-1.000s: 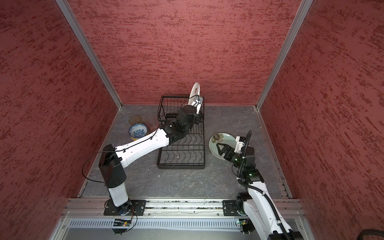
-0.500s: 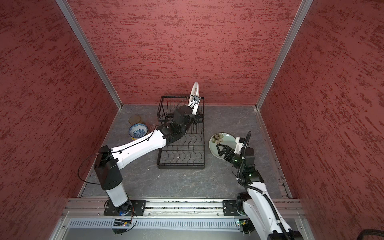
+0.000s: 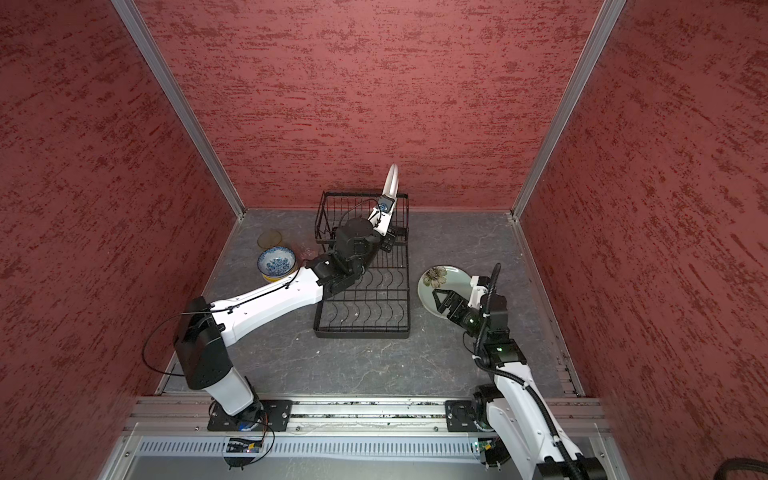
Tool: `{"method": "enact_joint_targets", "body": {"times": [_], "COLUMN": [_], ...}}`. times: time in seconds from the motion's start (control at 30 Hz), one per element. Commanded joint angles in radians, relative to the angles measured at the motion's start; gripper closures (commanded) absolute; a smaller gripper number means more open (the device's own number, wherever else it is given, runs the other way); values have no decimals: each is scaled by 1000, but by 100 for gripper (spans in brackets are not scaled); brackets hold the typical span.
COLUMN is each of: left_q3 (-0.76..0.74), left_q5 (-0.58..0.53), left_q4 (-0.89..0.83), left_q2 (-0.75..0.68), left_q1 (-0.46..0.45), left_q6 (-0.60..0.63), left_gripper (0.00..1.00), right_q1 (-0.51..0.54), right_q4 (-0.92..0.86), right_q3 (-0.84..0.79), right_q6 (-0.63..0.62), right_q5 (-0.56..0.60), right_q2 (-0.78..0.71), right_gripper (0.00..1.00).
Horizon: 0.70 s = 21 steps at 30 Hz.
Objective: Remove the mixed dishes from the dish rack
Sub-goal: 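Close the left gripper on the watermelon plate and lift it, then carry the watermelon plate with the left gripper toward the green plate stack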
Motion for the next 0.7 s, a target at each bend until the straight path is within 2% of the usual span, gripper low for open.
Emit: {"method": "enact_joint_targets", "body": {"times": [0.0,0.5,0.67], "left_q3": [19,-32,-45], "left_q5": [-20,-5,0], "left_q4": [168,282,276], "left_q2": [-77,-127,-158], "left_q1": [5,-49,-81], "left_q6": [56,180,202], "left_gripper": [100,100,100], "right_q1": [4,5,4], "right_q4": [24,14,-28], "right_q3": [5,16,44], "right_q6": [3,19,-3], "right_q5": [-4,2,19], "right_q2": [-2,5,50], "right_gripper": [1,1,1]}}
